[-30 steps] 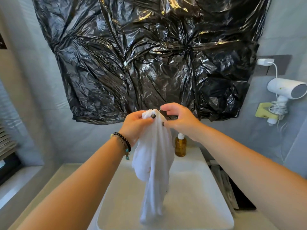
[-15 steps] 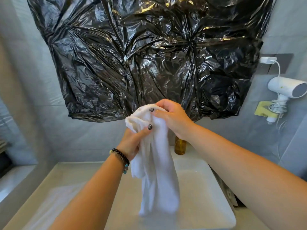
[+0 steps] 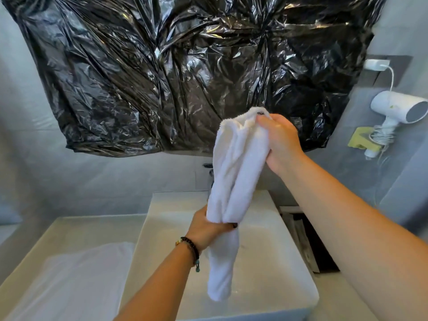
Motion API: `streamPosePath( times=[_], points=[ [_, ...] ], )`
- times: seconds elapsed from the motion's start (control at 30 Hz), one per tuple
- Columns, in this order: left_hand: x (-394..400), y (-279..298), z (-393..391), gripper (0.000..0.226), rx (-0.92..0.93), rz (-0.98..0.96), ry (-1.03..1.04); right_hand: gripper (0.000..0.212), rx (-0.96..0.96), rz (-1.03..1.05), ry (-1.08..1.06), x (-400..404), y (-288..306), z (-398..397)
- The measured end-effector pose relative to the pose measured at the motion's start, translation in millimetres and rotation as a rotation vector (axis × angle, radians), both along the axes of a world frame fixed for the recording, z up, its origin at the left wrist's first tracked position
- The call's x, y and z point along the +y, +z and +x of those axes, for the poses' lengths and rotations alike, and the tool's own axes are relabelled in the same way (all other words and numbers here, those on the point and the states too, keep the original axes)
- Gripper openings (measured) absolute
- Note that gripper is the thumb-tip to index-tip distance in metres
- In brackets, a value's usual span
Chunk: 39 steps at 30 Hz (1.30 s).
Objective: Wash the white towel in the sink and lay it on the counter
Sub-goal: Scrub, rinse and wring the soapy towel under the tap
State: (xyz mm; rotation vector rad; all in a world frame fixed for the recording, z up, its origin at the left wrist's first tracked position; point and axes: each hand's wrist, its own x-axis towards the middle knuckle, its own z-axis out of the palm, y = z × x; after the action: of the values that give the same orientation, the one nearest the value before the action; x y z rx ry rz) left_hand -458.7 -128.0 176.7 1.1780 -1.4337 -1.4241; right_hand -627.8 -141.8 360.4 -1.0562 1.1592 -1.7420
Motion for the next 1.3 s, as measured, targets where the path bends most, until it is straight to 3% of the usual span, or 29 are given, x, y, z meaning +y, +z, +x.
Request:
streamPosePath(
  times=[0.07,0.2,0.33,0.4,0.47,0.5,0.57,0.67,0.77,0.83,0.9,0.93,0.97,1.03,1.07,1.1,1.13,1.17,1.23,1.3],
  points=[
    [-8.8,-9.1,7.5,0.045,0.071,0.040,0.117,0.015,0.063,0.116,-0.090,7.7,-34.4,-33.3],
    [-29.6,-13.3,17.3,0.059,0.100,0.028,0.199,0.044,0.353,0.447,-0.157,26.1,-139.8,-77.6],
    [-37.4,-6.5,-1.8,0.039,0.041,-0.026,0.068,0.078,0.821,0.715,0.218,31.7,-204.0,-61.8],
    [-37.9,-5.5,-12.6,0.032,0.036,-0.010,0.029,0.106,0.903,0.601,0.416,29.8,-209.7,-34.8],
    [-41.2,-7.2,-16.4,0.049,0.006,-0.014,0.008,0.086,0.720,0.318,0.521,24.4,-211.9,-6.6],
    [-44.0,-8.3,-15.5,0.061,-0.008,-0.022,-0.009,0.072,0.558,0.284,0.501,21.4,-215.6,3.2],
    [-48.1,-13.8,-7.7,0.077,0.047,0.024,-0.086,0.059,0.294,0.367,0.409,15.6,-224.4,12.2],
    [-41.8,-39.4,9.2,0.079,0.118,0.066,-0.211,0.047,0.080,0.506,0.421,11.1,-243.8,16.3],
    [-27.3,-78.7,15.7,0.097,0.088,0.081,-0.147,0.039,-0.159,0.551,0.509,14.4,-260.8,25.4],
    [-25.7,-103.6,13.7,0.093,0.058,0.100,-0.130,0.025,-0.453,0.560,0.572,20.8,-269.1,35.6],
    [-25.9,-118.6,14.6,0.071,0.147,0.256,-0.108,0.028,-0.653,0.562,0.620,24.8,-273.2,39.0],
    [-27.9,-127.0,16.4,0.067,0.246,0.390,-0.108,0.036,-0.594,0.578,0.678,25.1,-271.6,36.7],
    [-30.3,-133.8,19.3,0.071,0.352,0.537,-0.114,0.041,-0.374,0.600,0.726,25.5,-272.2,31.5],
    [-36.7,-143.1,25.1,0.086,0.435,0.738,-0.139,0.045,0.422,0.493,0.669,20.9,-280.7,14.7],
    [-40.2,-145.1,26.3,0.090,0.442,0.795,-0.167,0.044,0.830,0.363,0.530,16.7,-286.5,2.8],
    [-44.2,-144.9,26.3,0.090,0.449,0.841,-0.206,0.042,1.100,0.206,0.392,10.7,-289.4,-8.2],
    [-47.8,-145.4,24.7,0.088,0.444,0.873,-0.243,0.051,1.263,0.073,0.292,2.8,-292.9,-16.1],
    [-51.9,-145.3,22.2,0.088,0.428,0.903,-0.278,0.074,1.358,0.000,0.283,-7.4,-293.3,-20.7],
    [-61.2,-142.1,13.0,0.090,0.352,0.888,-0.360,0.107,1.529,-0.149,0.501,-34.5,-296.3,-26.1],
    [-70.4,-137.1,3.3,0.095,0.266,0.842,-0.460,0.108,1.615,-0.303,0.741,-62.5,-302.1,-24.9]
  ],
)
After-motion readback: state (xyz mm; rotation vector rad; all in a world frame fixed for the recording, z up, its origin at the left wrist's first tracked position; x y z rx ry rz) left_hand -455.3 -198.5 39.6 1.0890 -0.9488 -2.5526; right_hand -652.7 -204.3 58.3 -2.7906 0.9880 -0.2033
